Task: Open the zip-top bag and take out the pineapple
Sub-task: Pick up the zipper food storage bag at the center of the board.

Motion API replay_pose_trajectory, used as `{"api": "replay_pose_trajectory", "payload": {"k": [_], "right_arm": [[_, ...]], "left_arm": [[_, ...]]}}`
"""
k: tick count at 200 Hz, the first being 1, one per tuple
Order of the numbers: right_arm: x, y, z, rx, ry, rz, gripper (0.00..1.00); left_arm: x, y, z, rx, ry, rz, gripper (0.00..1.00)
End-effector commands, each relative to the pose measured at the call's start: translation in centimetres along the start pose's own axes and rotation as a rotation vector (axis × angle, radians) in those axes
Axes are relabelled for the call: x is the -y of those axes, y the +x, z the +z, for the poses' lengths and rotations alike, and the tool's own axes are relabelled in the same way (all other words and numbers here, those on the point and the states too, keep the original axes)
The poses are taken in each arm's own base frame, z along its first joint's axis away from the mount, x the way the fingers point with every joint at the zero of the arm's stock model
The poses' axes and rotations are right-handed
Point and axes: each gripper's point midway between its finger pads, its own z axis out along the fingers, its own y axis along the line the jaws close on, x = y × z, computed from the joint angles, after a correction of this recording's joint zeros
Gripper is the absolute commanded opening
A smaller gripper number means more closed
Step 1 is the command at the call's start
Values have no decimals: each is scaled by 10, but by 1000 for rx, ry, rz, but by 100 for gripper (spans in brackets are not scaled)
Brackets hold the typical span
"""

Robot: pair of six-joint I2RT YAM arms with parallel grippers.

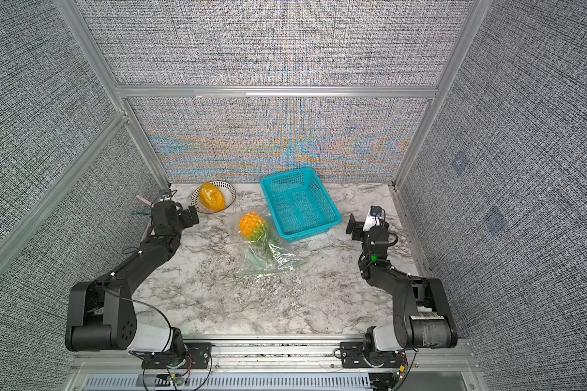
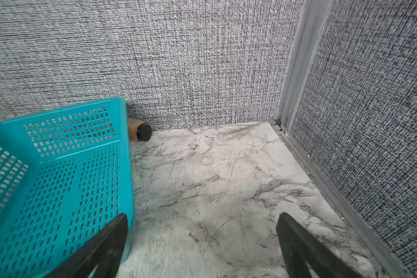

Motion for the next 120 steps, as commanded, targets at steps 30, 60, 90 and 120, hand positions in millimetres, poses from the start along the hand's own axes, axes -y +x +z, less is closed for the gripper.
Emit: {"api": "replay_pose_trajectory", "payload": {"k": [30,60,90,120], "right_arm": [[-24,55,-11,-501,-12,197,98],[-73,64,-51,-542,-228,298,98],[-121,80,-96,-600,-409,376,98],[-155,106,-126,-701,-479,437,98]], "left_arm": [[32,32,-67,-328,66,-152,99],[54,63,-103,-459,160,-289,99],[82,94,-134,-562,281,-377,95],[107,120,-154,-673,368,-355,93]]}}
